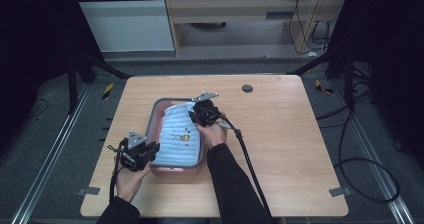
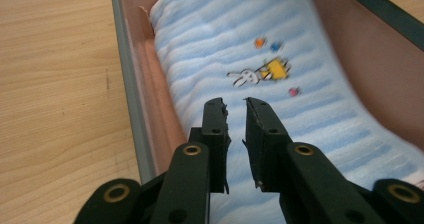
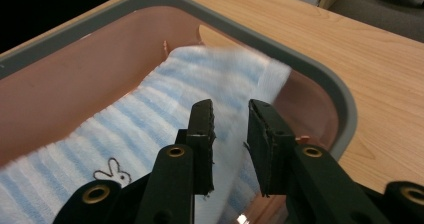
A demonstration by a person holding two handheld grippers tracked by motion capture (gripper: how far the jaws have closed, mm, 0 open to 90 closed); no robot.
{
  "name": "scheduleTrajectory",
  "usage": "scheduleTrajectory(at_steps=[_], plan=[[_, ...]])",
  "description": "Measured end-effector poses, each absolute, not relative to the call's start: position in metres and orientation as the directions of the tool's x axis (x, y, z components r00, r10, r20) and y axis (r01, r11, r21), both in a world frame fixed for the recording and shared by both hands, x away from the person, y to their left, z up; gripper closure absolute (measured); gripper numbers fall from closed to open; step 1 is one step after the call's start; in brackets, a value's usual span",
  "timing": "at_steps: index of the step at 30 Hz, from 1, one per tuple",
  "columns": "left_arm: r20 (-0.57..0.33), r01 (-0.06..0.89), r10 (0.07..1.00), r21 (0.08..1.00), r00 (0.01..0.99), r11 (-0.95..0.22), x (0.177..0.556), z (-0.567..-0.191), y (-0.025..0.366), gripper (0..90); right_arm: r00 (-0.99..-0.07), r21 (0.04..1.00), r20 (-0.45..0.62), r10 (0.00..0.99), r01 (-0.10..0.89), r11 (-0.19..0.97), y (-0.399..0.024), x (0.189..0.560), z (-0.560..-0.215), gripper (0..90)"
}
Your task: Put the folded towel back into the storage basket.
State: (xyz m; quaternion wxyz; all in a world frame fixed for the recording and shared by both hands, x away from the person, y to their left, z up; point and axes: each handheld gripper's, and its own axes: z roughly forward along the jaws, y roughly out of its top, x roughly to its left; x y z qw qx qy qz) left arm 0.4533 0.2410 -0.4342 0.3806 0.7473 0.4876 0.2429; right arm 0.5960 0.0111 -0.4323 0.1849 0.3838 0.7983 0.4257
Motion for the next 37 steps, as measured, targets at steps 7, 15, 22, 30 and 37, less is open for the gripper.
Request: scheduleTrajectory(at_steps=[7,15,22,30,37], plan=[[-0.015,0.51,0.915,0.834,0.404,-0.211,0.449,-0.424,0.245,70.2,-0.622,0.854,0.033,0.782,0.425,0.301,-0.003,0.589,-0.418,64.7],[-0.022,0.478,0.905,0.854,0.424,-0.204,0.445,-0.415,0.247,60.7,-0.602,0.887,0.05,0.797,0.394,0.242,-0.033,0.573,-0.403,48.3],[-0.022,0.466,0.896,0.859,0.444,-0.21,0.444,-0.412,0.245,52.8,-0.588,0.907,0.053,0.807,0.367,0.208,-0.065,0.556,-0.393,37.8],[-0.035,0.47,0.888,0.858,0.459,-0.209,0.447,-0.413,0.249,40.6,-0.545,0.906,0.073,0.835,0.387,0.173,-0.127,0.531,-0.397,29.2],[-0.028,0.471,0.887,0.855,0.461,-0.218,0.45,-0.416,0.252,33.6,-0.507,0.895,0.068,0.859,0.412,0.173,-0.171,0.511,-0.41,24.9]])
